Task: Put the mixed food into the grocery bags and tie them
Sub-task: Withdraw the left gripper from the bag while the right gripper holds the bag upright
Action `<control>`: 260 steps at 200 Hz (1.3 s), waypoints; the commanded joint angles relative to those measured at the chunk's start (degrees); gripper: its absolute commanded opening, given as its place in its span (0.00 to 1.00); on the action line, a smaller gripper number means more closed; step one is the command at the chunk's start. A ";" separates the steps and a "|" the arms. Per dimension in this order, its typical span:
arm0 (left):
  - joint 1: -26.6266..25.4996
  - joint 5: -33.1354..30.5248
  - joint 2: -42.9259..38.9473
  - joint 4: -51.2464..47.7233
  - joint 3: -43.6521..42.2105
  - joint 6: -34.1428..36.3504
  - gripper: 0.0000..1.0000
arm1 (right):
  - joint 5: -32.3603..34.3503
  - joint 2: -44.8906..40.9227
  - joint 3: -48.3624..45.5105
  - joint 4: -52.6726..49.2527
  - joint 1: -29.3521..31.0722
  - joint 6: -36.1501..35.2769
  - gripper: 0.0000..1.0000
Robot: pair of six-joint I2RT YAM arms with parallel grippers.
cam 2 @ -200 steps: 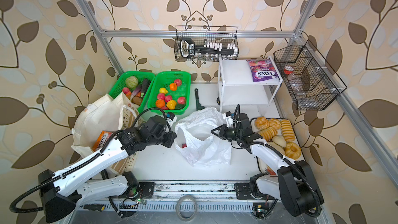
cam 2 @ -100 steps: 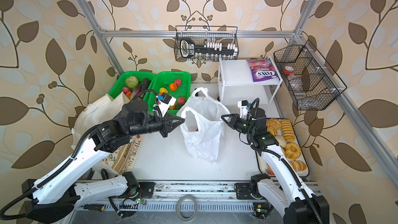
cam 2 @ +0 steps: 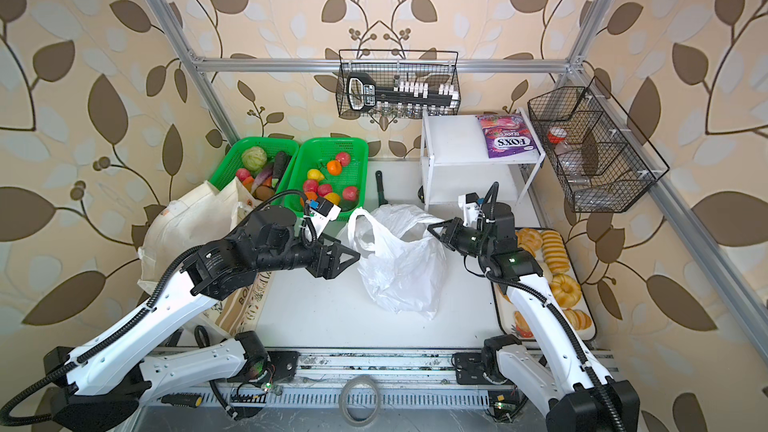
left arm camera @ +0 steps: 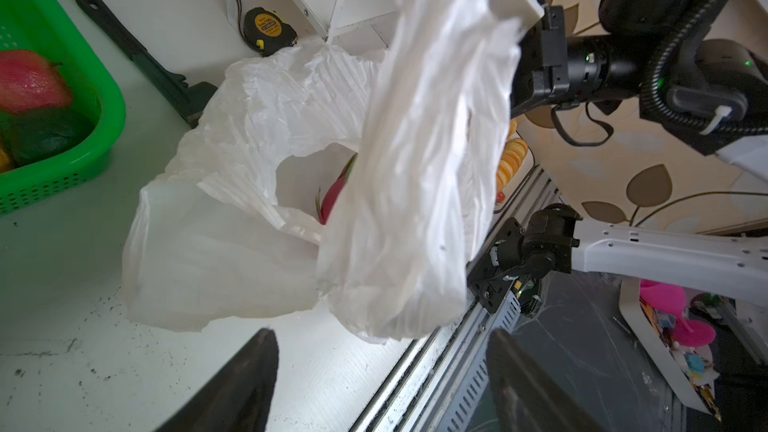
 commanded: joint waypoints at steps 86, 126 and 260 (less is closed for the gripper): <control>8.95 -21.34 6.12 -1.33 13.09 11.81 0.83 | -1.53 1.64 0.62 -11.81 0.59 -14.19 0.00; 10.21 -8.52 8.35 5.09 3.84 39.54 0.85 | -0.93 1.99 1.52 -8.32 0.50 -12.27 0.00; 6.19 3.31 13.00 23.36 -5.22 66.67 0.71 | -6.40 5.23 3.43 -5.91 -0.03 -11.66 0.00</control>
